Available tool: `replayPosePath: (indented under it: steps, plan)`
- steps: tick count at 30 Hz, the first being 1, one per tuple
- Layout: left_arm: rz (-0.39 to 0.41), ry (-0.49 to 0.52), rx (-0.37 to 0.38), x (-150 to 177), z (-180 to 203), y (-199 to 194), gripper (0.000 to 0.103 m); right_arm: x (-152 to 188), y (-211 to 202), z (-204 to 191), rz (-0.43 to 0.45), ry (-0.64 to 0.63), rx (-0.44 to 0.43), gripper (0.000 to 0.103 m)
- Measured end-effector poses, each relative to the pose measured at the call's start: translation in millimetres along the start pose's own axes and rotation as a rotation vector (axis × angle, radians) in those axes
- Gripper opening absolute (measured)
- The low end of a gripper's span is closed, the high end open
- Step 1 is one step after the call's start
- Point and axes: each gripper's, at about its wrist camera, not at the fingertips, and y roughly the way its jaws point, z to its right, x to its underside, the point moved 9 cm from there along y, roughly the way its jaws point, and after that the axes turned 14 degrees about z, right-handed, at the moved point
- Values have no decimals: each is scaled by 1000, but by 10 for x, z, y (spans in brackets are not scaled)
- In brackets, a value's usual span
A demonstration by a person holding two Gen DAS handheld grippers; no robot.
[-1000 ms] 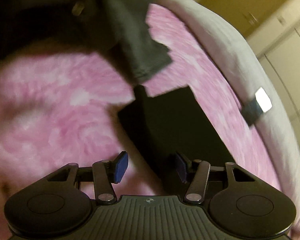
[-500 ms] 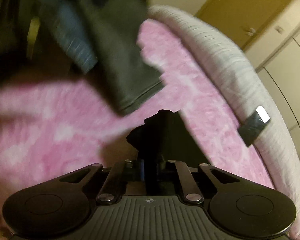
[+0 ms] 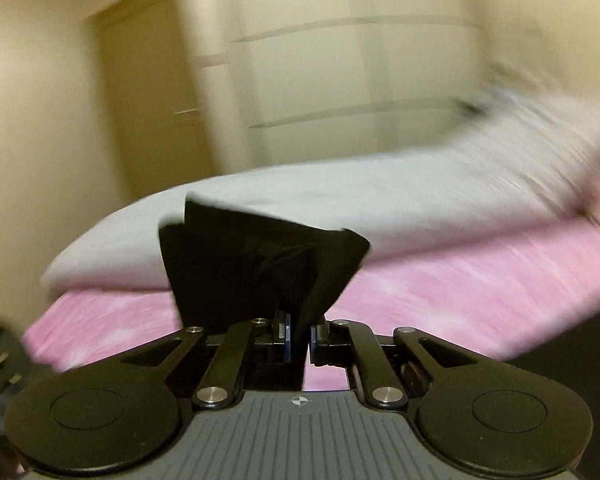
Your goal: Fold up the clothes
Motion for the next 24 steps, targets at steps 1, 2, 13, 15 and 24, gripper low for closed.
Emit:
replayPosePath:
  steps: [1, 2, 13, 15, 24]
  plan:
    - [2, 9, 17, -119, 120, 113, 88, 118, -27, 430, -23, 80, 70, 7]
    - [2, 20, 35, -247, 259, 243, 88, 272, -52, 861, -52, 171, 142, 7]
    - [-20, 115, 145, -1071, 1223, 1314, 88, 907, -13, 2356, -288, 565, 178, 8]
    - [-16, 114, 128, -1188, 1218, 1411, 88, 657, 38, 2304, -247, 535, 106, 7]
    - [-52, 39, 138, -1251, 1087, 1770, 88, 1037, -39, 2612, -382, 568, 150, 19]
